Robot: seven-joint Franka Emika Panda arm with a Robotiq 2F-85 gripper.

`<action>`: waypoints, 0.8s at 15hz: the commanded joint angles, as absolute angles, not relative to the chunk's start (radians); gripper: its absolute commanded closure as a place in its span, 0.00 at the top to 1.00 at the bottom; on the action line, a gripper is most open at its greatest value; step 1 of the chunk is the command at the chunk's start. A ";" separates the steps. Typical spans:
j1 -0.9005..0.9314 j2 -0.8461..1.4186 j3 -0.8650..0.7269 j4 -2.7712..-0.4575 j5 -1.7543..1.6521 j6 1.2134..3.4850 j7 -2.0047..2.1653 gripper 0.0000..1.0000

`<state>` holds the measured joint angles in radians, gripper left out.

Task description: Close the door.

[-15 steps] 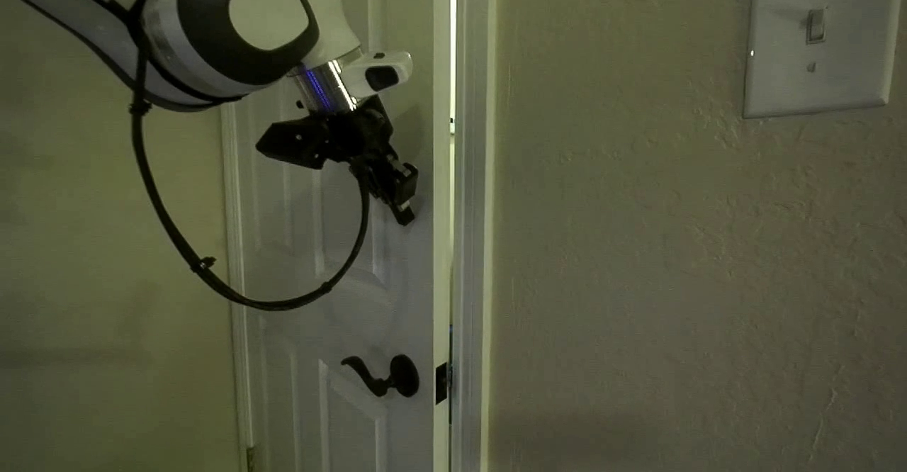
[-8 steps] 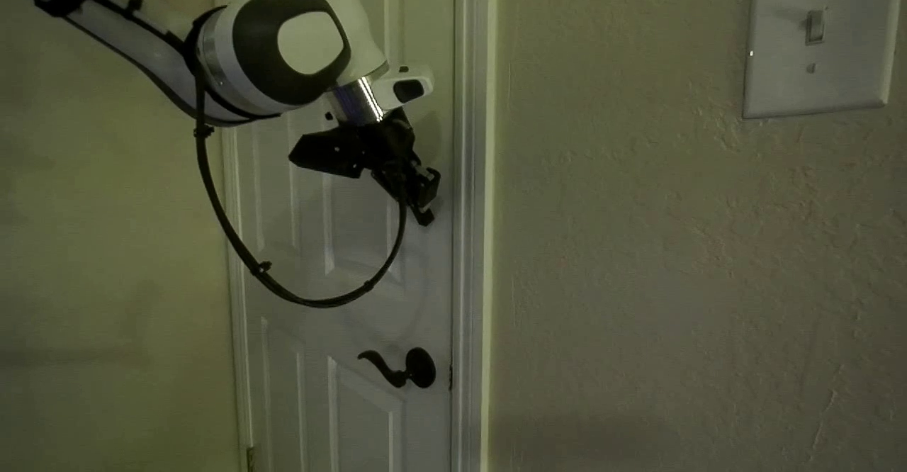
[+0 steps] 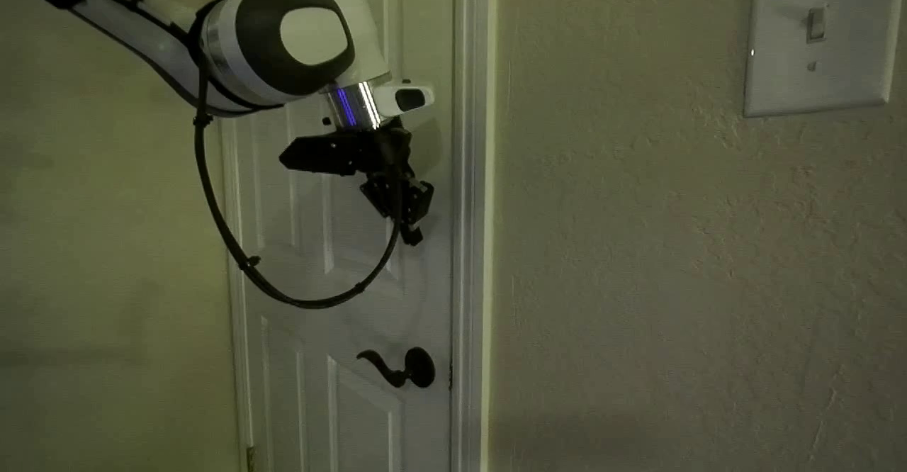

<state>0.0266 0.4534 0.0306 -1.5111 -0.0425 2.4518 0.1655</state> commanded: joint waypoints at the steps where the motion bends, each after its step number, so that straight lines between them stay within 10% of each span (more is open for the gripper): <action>1: 0.023 0.360 0.038 -1.597 -0.011 2.247 0.088 0.41; 12: 0.030 0.198 0.033 -1.755 -0.007 1.906 0.058 1.00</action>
